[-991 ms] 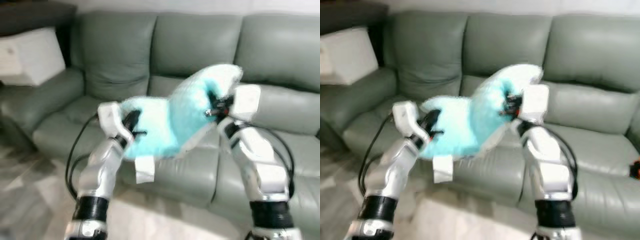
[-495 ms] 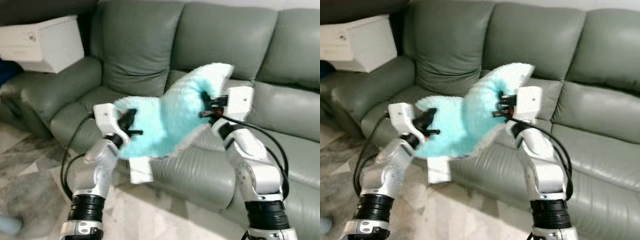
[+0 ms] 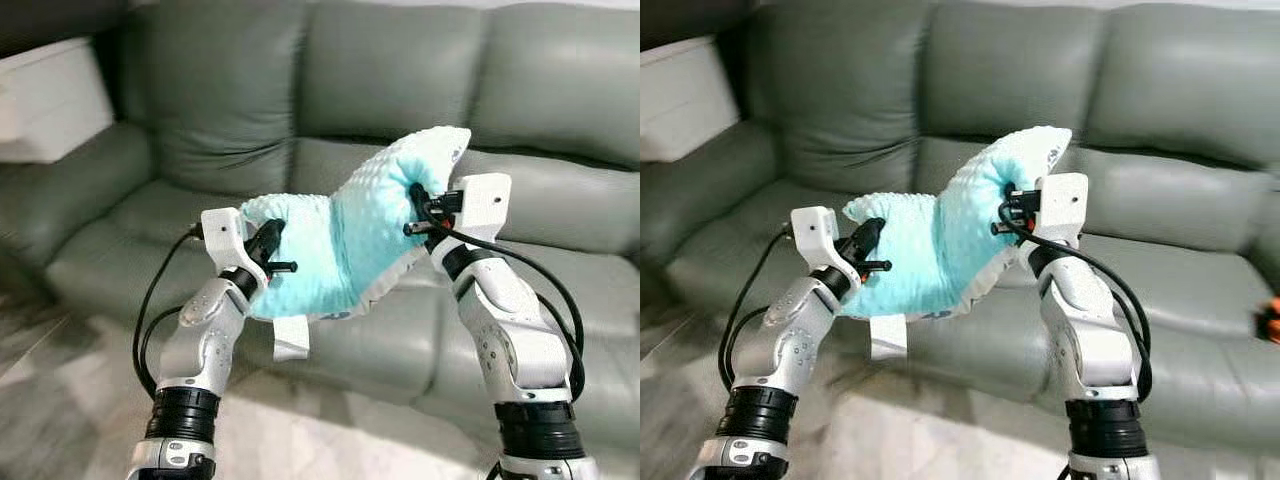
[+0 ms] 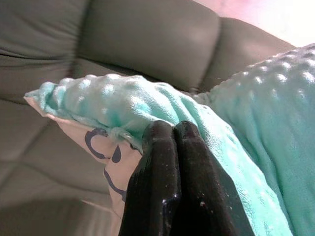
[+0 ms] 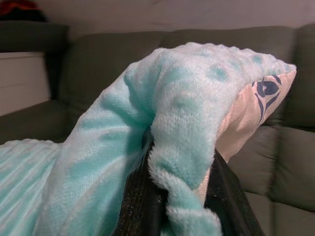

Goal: Move the pillow to the sofa

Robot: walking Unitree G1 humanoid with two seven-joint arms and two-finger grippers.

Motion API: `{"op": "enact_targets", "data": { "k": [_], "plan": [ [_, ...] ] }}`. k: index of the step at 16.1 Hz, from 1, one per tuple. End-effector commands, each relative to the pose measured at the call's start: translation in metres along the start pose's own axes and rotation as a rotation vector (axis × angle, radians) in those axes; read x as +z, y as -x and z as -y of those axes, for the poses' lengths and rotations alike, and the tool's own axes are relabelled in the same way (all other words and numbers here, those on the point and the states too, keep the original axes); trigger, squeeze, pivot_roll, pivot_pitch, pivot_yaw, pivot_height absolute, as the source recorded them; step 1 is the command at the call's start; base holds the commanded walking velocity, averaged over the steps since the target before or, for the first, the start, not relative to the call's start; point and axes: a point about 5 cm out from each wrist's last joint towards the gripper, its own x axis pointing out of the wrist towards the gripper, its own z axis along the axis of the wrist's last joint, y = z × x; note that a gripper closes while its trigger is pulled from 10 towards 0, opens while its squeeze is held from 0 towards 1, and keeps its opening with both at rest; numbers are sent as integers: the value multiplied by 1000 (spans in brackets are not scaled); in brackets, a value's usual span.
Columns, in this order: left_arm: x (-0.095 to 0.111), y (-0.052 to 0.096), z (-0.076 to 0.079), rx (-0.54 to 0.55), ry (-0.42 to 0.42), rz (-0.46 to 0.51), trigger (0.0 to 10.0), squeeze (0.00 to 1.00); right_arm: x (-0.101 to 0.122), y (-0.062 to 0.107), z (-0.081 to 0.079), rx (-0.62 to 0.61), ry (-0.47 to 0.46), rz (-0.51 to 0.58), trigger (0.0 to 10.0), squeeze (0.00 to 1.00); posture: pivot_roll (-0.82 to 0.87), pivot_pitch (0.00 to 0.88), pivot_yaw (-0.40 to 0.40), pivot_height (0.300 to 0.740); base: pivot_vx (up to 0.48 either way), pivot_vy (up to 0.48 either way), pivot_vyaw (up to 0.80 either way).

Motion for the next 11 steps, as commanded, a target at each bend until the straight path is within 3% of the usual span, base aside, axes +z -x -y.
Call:
{"op": "enact_targets", "data": {
  "k": [1, 9, 11],
  "plan": [
    [5, -2, 3, -14, -16, 10, 10000, 0, 5, -1, -2, 5, 0, 19, 10000, 0, -242, 0, 31, 740, 0, 0, -800],
    [2, -1, 5, -24, -18, -2, 10000, 0, 5, 0, -2, 2, -3, 23, 10000, 0, -247, 0, 35, 740, 0, 434, -777],
    [3, -2, 5, -22, -37, 7, 10000, 0, 5, 0, -2, 1, -4, 25, 10000, 0, -247, 0, 36, 740, 0, 212, -319]
  ]
}}
